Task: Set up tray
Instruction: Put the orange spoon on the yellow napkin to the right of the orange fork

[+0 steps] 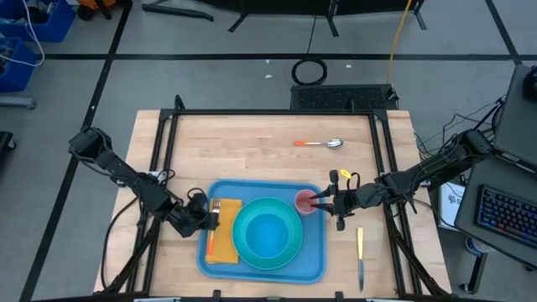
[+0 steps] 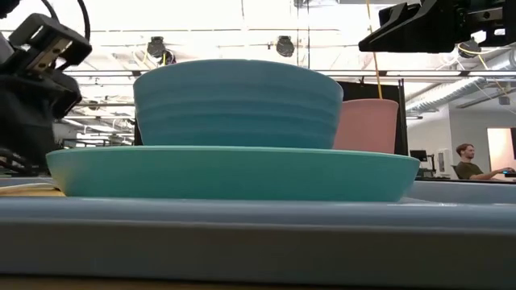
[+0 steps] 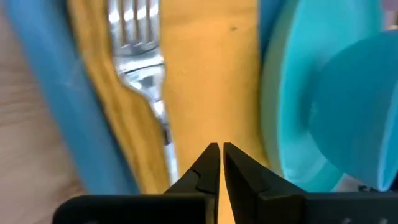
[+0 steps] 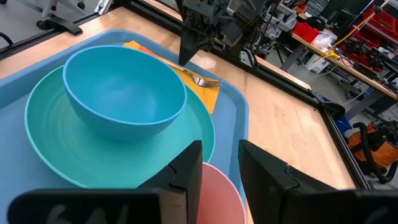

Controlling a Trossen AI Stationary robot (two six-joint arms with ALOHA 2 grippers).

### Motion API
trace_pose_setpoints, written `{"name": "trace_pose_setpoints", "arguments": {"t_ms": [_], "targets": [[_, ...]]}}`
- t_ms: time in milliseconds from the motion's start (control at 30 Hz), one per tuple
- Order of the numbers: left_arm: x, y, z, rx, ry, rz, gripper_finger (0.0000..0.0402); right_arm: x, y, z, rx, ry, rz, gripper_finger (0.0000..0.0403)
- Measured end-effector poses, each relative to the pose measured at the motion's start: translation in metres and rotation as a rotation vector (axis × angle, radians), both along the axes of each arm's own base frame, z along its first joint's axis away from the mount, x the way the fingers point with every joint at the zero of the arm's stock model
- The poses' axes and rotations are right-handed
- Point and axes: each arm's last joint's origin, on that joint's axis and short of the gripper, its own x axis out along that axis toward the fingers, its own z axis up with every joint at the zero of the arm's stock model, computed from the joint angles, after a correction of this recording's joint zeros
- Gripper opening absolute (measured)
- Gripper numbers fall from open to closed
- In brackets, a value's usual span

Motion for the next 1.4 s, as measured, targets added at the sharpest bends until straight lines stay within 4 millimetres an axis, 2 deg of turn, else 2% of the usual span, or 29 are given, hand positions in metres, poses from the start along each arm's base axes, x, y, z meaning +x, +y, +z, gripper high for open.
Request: {"name": "trace_pose_setpoints", "arguments": {"t_ms": [200,367,633,767,867,1067,1400], "targets": [[0.005,-0.001,0.01,0.081,-0.128,-0.057,0.0017,0.001,0.0,0.002,0.01,-0.022,-0.001,0.0093],[0.006,0.002,0.024,0.235,-0.265,-0.078,0.0003,0.002,0.001,0.007,0.029,-0.07,-0.001,0.0093],[0.006,0.009,0.051,0.647,-0.449,-0.125,0.0027,0.004,0.001,0.015,0.064,-0.147,-0.005,0.0093],[0.008,0.01,0.064,0.884,-0.5,-0.174,0.0021,0.004,0.001,0.019,0.08,-0.192,-0.011,0.0093],[0.009,0.009,0.069,0.987,-0.52,-0.219,0.0011,0.005,-0.001,0.023,0.097,-0.235,-0.094,0.0093],[0.013,0.013,0.075,1.08,-0.532,-0.237,0.0007,0.006,-0.009,0.027,0.083,-0.277,-0.271,0.0093],[0.019,0.024,0.074,1.131,-0.485,-0.209,0.0041,0.018,-0.051,0.028,0.12,-0.16,-0.458,0.0093]]}}
